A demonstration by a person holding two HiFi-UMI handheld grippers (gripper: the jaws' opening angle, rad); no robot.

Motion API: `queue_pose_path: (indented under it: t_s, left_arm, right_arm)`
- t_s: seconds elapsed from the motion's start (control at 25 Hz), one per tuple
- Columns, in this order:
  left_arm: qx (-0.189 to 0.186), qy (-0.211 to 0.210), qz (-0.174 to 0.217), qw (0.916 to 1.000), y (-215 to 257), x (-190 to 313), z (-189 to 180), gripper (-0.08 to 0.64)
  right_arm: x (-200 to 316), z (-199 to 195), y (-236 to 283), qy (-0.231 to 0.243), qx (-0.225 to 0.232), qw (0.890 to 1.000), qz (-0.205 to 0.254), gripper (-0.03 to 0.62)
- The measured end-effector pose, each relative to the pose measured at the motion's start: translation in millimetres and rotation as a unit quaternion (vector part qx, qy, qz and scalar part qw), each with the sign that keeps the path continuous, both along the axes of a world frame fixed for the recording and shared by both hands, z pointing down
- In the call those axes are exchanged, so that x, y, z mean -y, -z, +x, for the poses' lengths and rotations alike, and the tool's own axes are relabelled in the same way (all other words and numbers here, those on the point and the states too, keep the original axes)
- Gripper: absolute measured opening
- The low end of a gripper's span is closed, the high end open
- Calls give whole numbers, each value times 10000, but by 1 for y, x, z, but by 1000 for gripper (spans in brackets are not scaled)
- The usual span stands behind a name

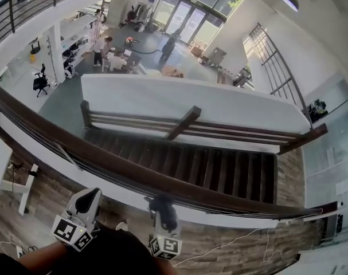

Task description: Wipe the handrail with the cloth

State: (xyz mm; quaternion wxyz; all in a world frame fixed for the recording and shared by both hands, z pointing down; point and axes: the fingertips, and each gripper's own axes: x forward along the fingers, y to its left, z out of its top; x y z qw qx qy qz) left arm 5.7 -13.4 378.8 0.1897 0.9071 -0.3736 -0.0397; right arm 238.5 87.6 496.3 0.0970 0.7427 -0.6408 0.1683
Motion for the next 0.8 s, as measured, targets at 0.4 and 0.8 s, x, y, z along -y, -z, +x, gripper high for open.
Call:
queue_pose_path:
  t_s: [0.4,0.8]
  left_arm:
    - [35,-293,198,9994,-3,7,12,0]
    - [59,-586,254,9979,-4,-5,29,0]
  right_arm:
    - [-3,-38,127,262,-977,9871,1243,178]
    - [-32,-21,101,95,-374,9869,1565,178]
